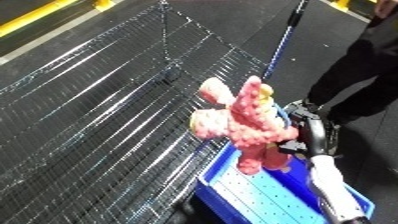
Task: Pick up the object and place it into the box
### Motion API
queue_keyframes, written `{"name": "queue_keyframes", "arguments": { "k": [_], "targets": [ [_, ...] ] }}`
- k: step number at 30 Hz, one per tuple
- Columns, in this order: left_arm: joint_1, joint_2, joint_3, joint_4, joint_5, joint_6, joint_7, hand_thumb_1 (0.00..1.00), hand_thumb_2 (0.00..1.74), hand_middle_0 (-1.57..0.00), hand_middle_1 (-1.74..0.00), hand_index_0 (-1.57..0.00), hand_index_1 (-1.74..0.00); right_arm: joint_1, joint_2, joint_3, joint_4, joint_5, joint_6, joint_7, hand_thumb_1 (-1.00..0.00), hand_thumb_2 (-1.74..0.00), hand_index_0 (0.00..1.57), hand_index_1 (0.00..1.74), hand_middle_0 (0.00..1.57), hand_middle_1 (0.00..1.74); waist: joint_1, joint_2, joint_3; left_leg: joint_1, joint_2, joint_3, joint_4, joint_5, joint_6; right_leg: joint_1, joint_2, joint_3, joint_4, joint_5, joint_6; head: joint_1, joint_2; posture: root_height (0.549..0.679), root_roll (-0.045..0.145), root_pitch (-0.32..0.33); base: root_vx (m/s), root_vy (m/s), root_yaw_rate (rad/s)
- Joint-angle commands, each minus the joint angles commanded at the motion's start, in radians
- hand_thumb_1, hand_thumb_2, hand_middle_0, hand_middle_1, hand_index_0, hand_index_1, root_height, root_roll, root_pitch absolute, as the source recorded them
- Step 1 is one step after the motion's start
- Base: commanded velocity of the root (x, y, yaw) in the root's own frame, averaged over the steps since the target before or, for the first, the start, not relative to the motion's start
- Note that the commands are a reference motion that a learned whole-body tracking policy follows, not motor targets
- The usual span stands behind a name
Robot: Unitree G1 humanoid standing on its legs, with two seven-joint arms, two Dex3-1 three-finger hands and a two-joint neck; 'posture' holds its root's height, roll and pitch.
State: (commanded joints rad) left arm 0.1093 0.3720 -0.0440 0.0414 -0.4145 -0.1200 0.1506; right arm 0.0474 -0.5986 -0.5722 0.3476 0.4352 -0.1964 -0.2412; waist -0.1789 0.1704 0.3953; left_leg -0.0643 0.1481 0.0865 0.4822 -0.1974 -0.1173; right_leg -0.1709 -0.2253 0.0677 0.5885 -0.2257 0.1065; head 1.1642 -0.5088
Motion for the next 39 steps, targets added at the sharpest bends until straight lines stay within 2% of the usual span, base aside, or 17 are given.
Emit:
{"name": "queue_keyframes", "arguments": {
  "k": [6,8,10,14,20,24,26,32,39],
  "targets": [
    [-0.013,0.011,-0.016,0.034,-0.009,-0.011,0.001,1.00,1.74,-1.57,-1.74,-1.57,-1.74,-0.029,-0.045,-0.046,0.214,0.087,0.013,-0.019,-1.00,-1.74,1.57,1.74,1.57,1.74,-0.007,0.018,-0.007,-0.002,-0.008,0.000,-0.001,0.001,-0.0010,0.003,-0.0034,-0.003,-0.009,0.007,-0.0024,0.050,0.011,0.656,0.081,-0.143,-0.015,0.016,-0.002],
    [-0.021,0.018,-0.025,0.040,-0.011,-0.017,0.000,1.00,1.74,-1.57,-1.74,-1.57,-1.74,-0.043,-0.059,-0.066,0.307,0.137,0.030,-0.024,-1.00,-1.74,1.57,1.74,1.57,1.74,-0.006,0.023,-0.010,-0.003,-0.011,0.000,-0.002,0.002,-0.0016,0.002,-0.0035,-0.004,-0.013,0.011,-0.0024,0.063,0.008,0.657,0.082,-0.140,-0.020,0.007,-0.001],
    [-0.030,0.027,-0.034,0.041,-0.010,-0.022,-0.003,1.00,1.74,-1.57,-1.74,-1.57,-1.74,-0.059,-0.096,-0.075,0.424,0.159,0.052,-0.016,-1.00,-1.74,1.57,1.74,1.57,1.74,-0.002,0.028,-0.013,-0.003,-0.012,0.000,-0.005,0.003,-0.0027,0.002,-0.0035,-0.005,-0.018,0.014,-0.0020,0.073,0.012,0.657,0.083,-0.138,-0.019,0.002,0.000],
    [-0.043,0.043,-0.044,0.036,-0.004,-0.028,-0.008,1.00,1.74,-1.57,-1.74,-1.57,-1.74,-0.090,-0.185,-0.074,0.658,0.153,0.102,0.023,-1.00,-1.74,1.57,1.74,1.57,1.74,0.008,0.037,-0.017,-0.004,-0.015,-0.002,-0.010,0.005,-0.0043,0.005,-0.0037,-0.007,-0.027,0.018,-0.0016,0.098,0.022,0.659,0.084,-0.135,-0.015,-0.003,0.009],
    [-0.033,0.053,-0.048,0.024,0.004,-0.023,-0.011,1.00,1.74,-1.57,-1.74,-1.57,-1.74,-0.088,-0.255,-0.064,0.852,0.124,0.151,0.082,-1.00,-1.74,1.57,1.74,1.57,1.74,0.015,0.049,-0.017,-0.005,-0.018,-0.004,-0.016,0.009,-0.0061,0.006,-0.0051,-0.008,-0.033,0.018,-0.0001,0.115,0.000,0.659,0.085,-0.129,-0.013,-0.004,-0.001],
    [-0.022,0.054,-0.046,0.015,0.009,-0.020,-0.010,1.00,1.74,-1.57,-1.74,-1.57,-1.74,-0.078,-0.263,-0.065,0.909,0.111,0.177,0.096,-1.00,-1.74,1.57,1.74,1.57,1.74,0.018,0.057,-0.018,-0.003,-0.021,-0.006,-0.021,0.009,-0.0058,0.009,-0.0059,-0.008,-0.038,0.016,-0.0001,0.146,-0.033,0.660,0.086,-0.125,0.001,-0.009,0.005],
    [-0.015,0.053,-0.044,0.009,0.011,-0.018,-0.009,1.00,1.74,-1.57,-1.74,-1.57,-1.74,-0.075,-0.261,-0.068,0.926,0.113,0.185,0.100,-1.00,-1.74,1.57,1.74,1.57,1.74,0.019,0.061,-0.017,-0.003,-0.022,-0.006,-0.022,0.010,-0.0052,0.009,-0.0068,-0.009,-0.038,0.016,-0.0001,0.155,-0.032,0.660,0.087,-0.124,0.002,-0.006,0.004],
    [0.000,0.054,-0.042,-0.006,0.015,-0.015,-0.005,1.00,1.74,-1.57,-1.74,-1.57,-1.74,-0.074,-0.250,-0.070,0.936,0.117,0.189,0.099,-1.00,-1.74,1.57,1.74,1.57,1.74,0.019,0.070,-0.017,-0.005,-0.025,-0.003,-0.023,0.009,-0.0041,0.005,-0.0096,-0.006,-0.034,0.013,0.0012,0.153,-0.039,0.660,0.089,-0.120,0.007,-0.005,-0.013],
    [0.002,0.058,-0.046,-0.019,0.028,-0.016,-0.005,1.00,1.74,-1.57,-1.74,-1.57,-1.74,-0.080,-0.246,-0.065,0.939,0.120,0.187,0.085,-1.00,-1.74,1.57,1.74,1.57,1.74,0.021,0.073,-0.025,-0.005,-0.025,-0.002,-0.027,0.008,-0.0025,0.007,-0.0097,-0.007,-0.043,0.011,0.0035,0.137,-0.048,0.661,0.089,-0.114,0.019,-0.003,-0.010]
  ]
}}
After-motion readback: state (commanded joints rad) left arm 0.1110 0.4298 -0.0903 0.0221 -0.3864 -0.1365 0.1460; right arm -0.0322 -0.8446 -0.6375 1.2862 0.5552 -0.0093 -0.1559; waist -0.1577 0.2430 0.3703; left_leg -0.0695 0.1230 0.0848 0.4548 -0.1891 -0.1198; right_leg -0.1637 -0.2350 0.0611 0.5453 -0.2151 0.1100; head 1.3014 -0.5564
